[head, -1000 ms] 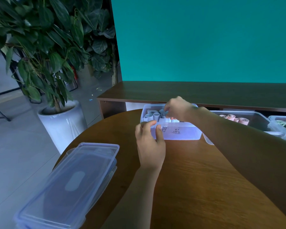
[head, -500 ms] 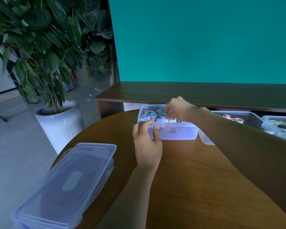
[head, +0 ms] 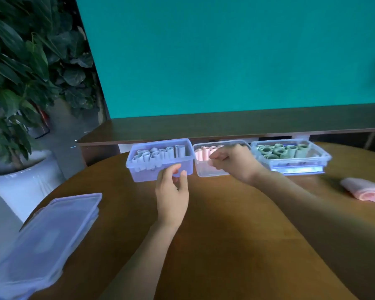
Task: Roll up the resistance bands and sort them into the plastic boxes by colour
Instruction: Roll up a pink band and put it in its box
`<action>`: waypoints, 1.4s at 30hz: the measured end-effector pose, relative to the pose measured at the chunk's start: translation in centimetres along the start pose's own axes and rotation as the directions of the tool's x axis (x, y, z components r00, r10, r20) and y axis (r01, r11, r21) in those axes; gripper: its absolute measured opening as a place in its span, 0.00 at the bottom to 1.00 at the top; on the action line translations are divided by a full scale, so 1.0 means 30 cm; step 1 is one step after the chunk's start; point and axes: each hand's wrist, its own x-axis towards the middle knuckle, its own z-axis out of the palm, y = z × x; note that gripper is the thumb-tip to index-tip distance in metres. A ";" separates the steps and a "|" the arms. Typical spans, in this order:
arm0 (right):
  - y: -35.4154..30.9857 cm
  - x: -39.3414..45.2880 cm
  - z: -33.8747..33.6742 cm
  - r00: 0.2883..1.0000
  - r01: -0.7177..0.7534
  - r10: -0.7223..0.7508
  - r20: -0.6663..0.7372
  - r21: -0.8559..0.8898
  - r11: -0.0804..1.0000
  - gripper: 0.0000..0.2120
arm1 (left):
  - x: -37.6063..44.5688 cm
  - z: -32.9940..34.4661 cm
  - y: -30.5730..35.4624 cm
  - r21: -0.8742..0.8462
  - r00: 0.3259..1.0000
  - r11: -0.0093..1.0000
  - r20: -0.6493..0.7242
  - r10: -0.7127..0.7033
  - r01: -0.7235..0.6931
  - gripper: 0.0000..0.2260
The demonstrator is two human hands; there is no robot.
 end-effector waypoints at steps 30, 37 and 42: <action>0.904 -0.596 -0.509 0.557 -0.618 0.678 -0.480 0.306 0.724 0.21 | -0.470 1.016 0.659 -0.003 0.717 0.996 0.694 0.062 -0.084 0.23; 0.899 -0.605 -0.526 0.649 -0.534 0.607 -0.458 0.294 0.793 0.12 | -0.449 0.962 0.660 -0.149 0.790 0.981 0.613 -0.010 0.128 0.09; 0.782 -0.665 -0.514 0.770 -0.410 0.508 -0.386 0.312 0.857 0.11 | -0.453 0.810 0.619 -0.178 0.812 0.967 0.582 -0.045 0.181 0.06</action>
